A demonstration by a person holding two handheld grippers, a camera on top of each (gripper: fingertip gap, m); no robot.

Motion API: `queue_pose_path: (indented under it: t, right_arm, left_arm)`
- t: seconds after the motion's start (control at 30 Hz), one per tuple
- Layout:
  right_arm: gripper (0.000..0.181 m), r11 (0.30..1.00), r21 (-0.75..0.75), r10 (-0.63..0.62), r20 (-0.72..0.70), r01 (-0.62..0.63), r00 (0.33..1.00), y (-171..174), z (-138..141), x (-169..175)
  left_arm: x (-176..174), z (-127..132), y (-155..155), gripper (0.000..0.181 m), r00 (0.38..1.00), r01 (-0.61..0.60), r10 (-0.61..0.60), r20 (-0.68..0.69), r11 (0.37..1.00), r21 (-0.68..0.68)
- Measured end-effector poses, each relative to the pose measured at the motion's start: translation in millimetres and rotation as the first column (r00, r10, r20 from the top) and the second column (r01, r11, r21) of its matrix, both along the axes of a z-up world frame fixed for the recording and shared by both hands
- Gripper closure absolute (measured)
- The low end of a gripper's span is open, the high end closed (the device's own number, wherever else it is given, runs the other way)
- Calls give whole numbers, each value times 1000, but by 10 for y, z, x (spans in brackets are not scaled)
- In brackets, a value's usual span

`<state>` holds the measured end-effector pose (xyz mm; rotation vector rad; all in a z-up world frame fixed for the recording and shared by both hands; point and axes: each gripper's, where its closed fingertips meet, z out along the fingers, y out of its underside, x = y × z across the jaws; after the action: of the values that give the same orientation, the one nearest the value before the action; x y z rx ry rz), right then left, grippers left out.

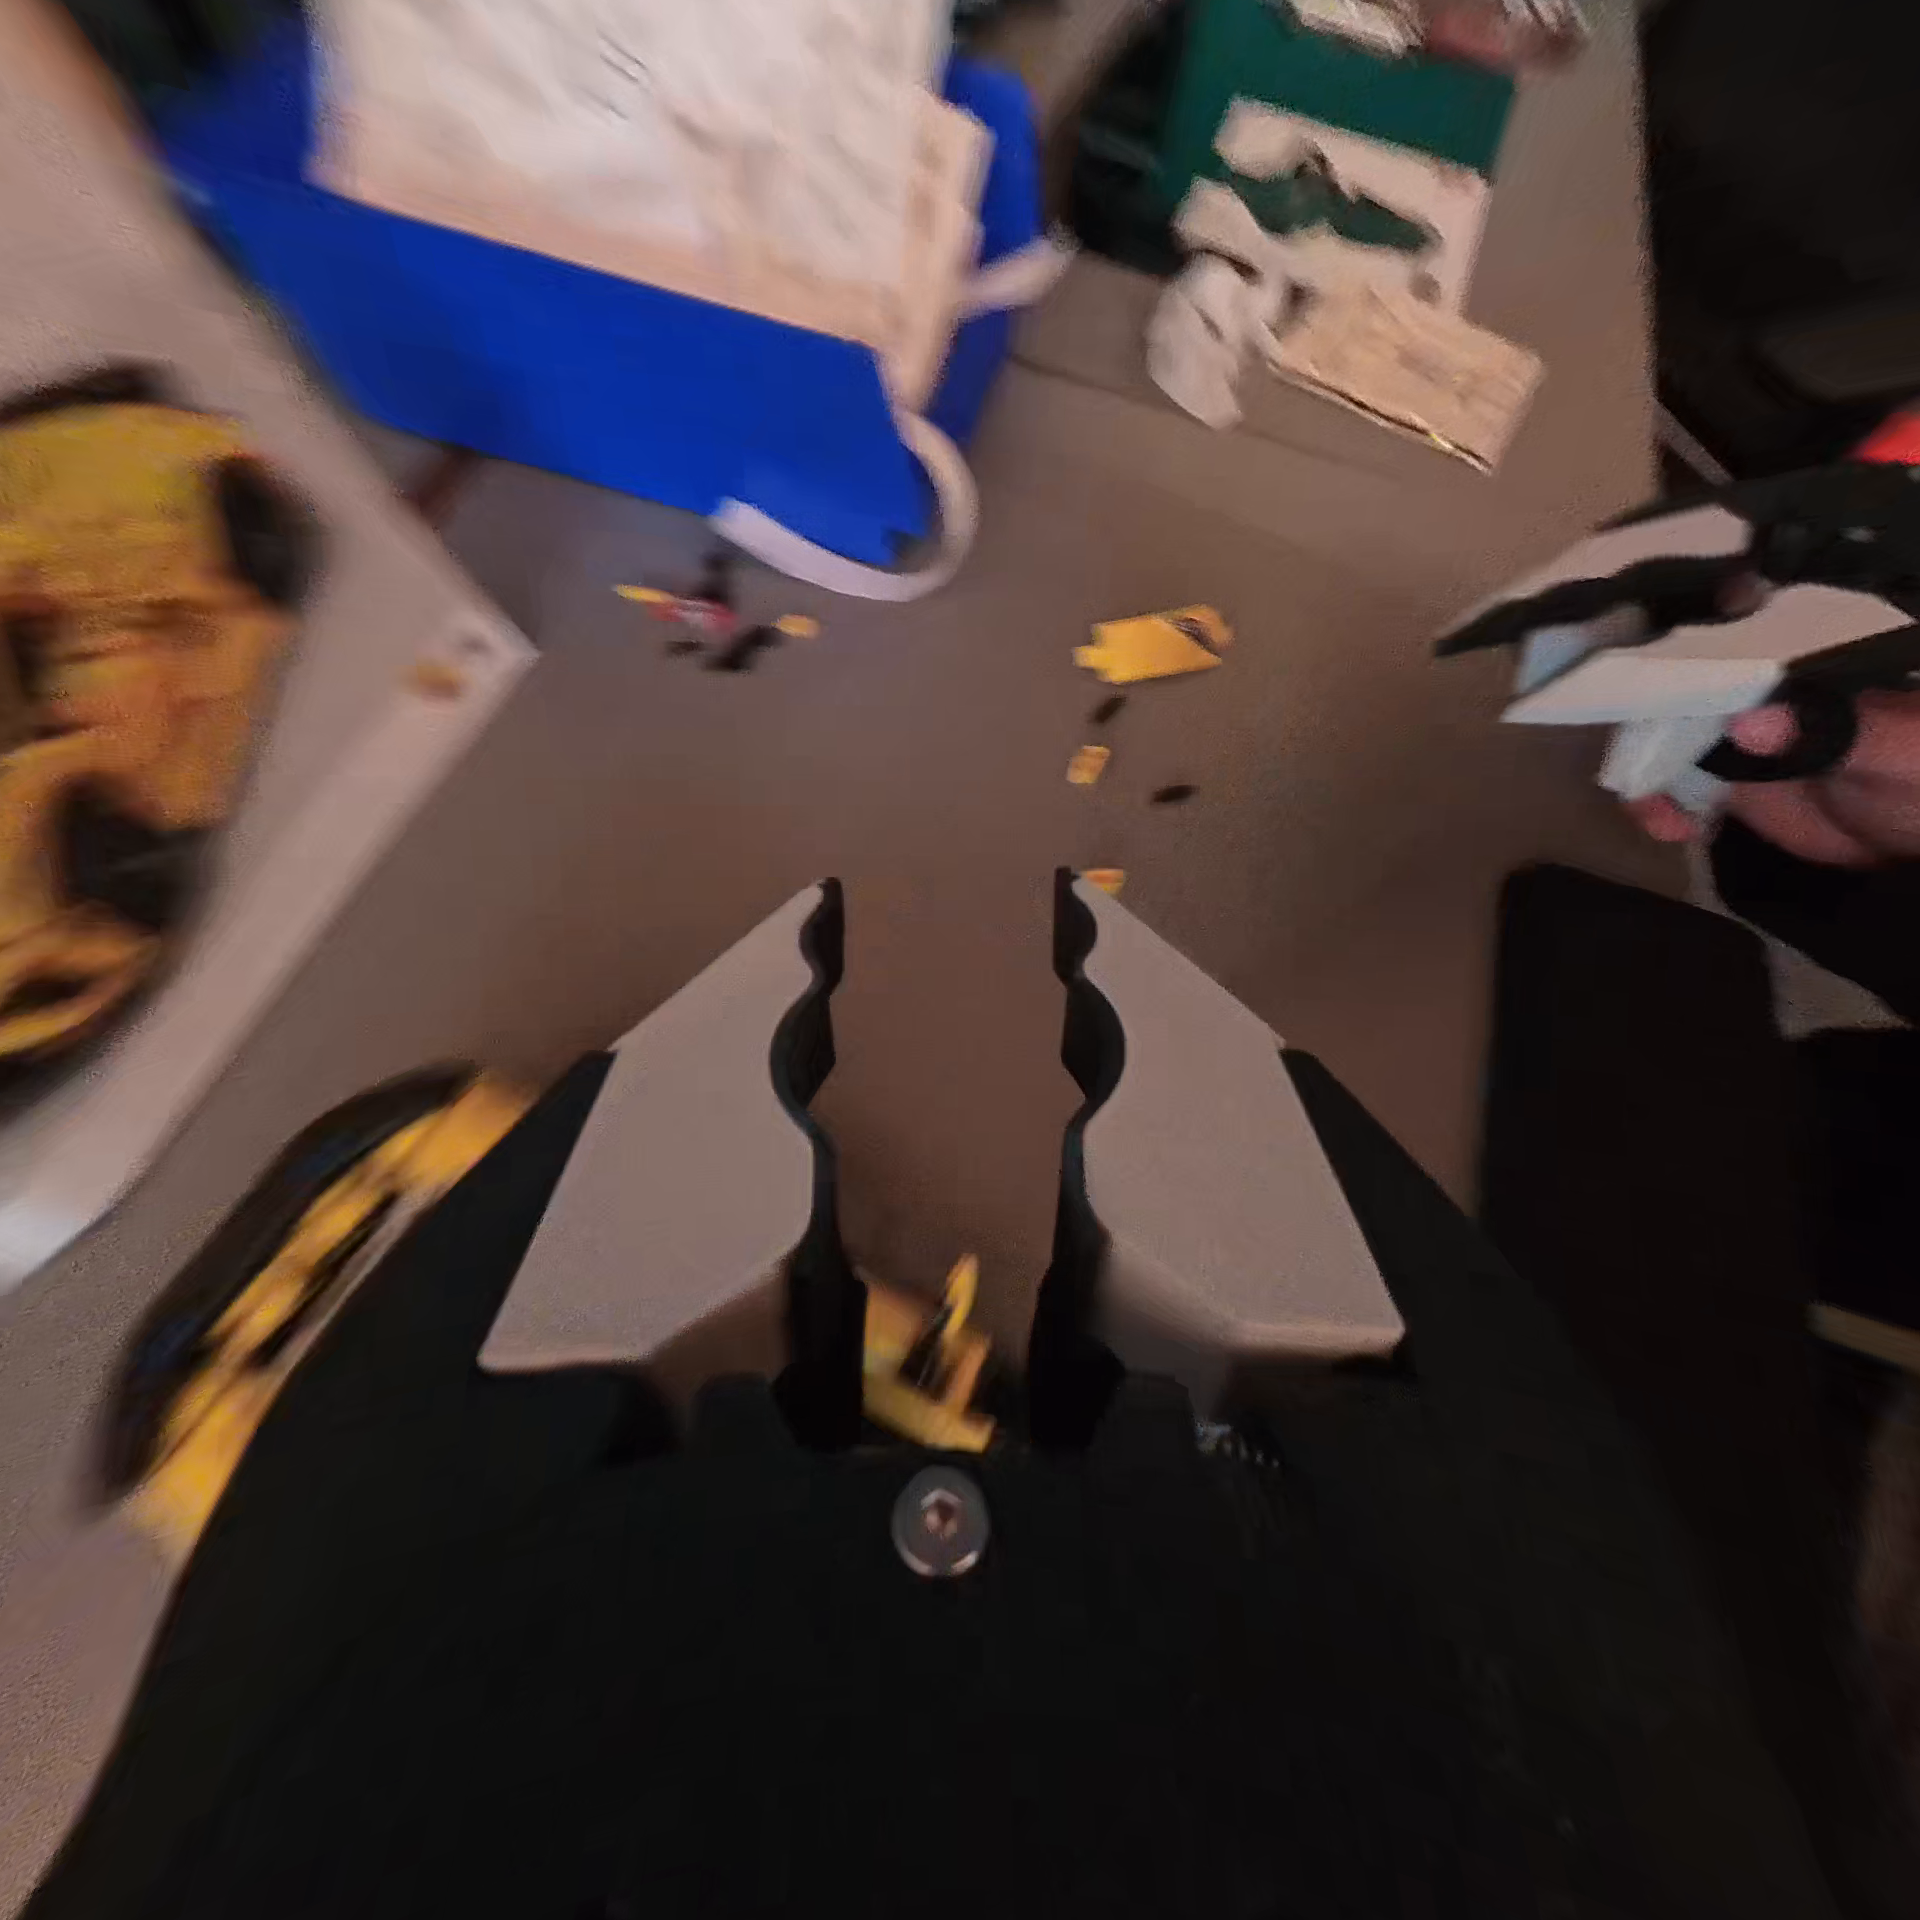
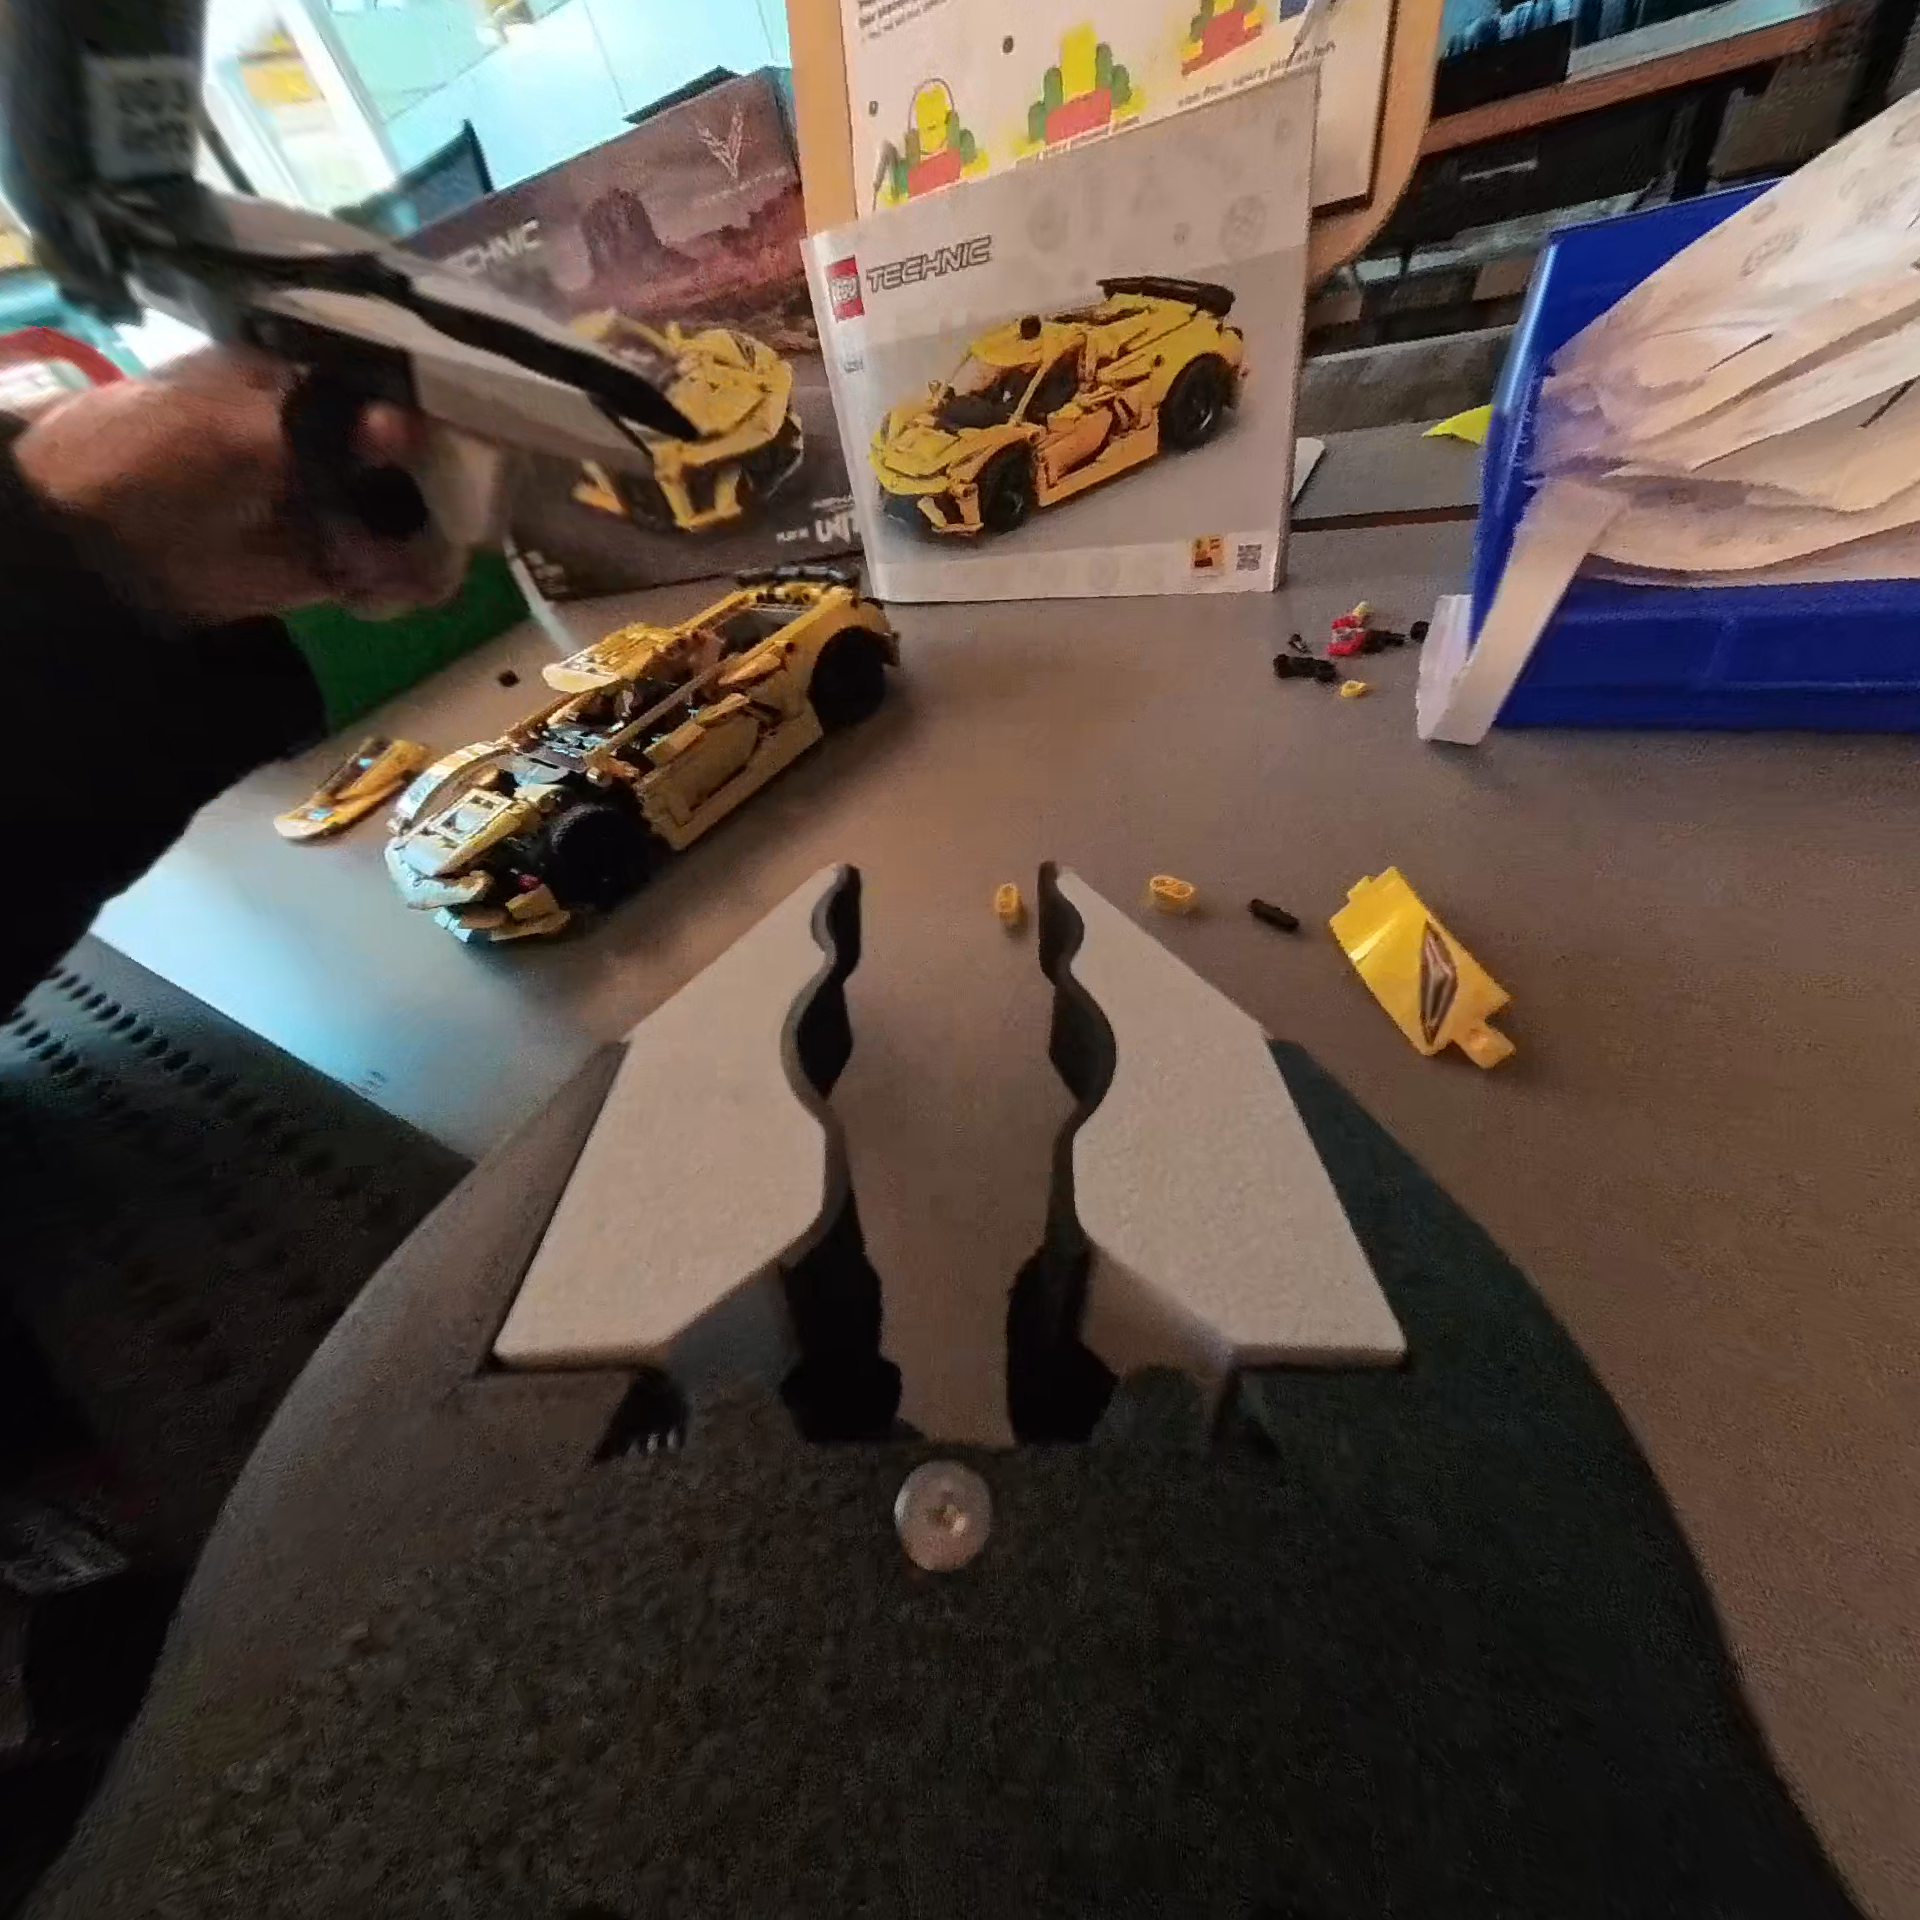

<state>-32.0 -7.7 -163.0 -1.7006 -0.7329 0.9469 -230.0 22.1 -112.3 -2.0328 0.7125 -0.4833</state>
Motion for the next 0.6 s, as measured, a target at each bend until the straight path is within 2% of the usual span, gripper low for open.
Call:
queue_pose_path:
  t: [0.03,0.1,0.2,0.3,0.37,0.43,0.53,0.6]
  right_arm:
    - [146,1000,1,16,14,-16,1000,-29,-6,-35]
    - [145,998,-9,70,55,-70,996,-110,-28,-158]
    - [148,977,-133,185,126,-168,975,-266,-95,-494]
    - [149,913,-231,369,124,-335,921,-412,-20,-1068]
    - [149,865,-227,475,90,-447,875,-429,34,-1487]
    - [149,809,-265,562,82,-525,823,-373,-56,-1828]
    - [150,741,-325,627,19,-588,779,-330,-137,-2141]
    - [153,764,-297,604,20,-572,797,-311,-211,-2217]
  left_arm:
    - [-331,62,-106,141,996,-83,82,17,995,60]
    - [-908,17,-378,141,972,-226,219,85,970,94]
    - [-1415,-257,-748,141,905,-364,349,245,931,16]
    - [-1530,-533,-962,141,872,-378,378,312,924,-66]
    - [-1461,-584,-1017,141,870,-339,340,358,938,-67]
    - [-1383,-585,-1038,142,865,-308,302,400,950,-51]
    - [-1374,-786,-1053,141,892,-311,320,320,947,-78]
    - [-1377,-919,-1074,141,910,-311,325,257,946,-96]
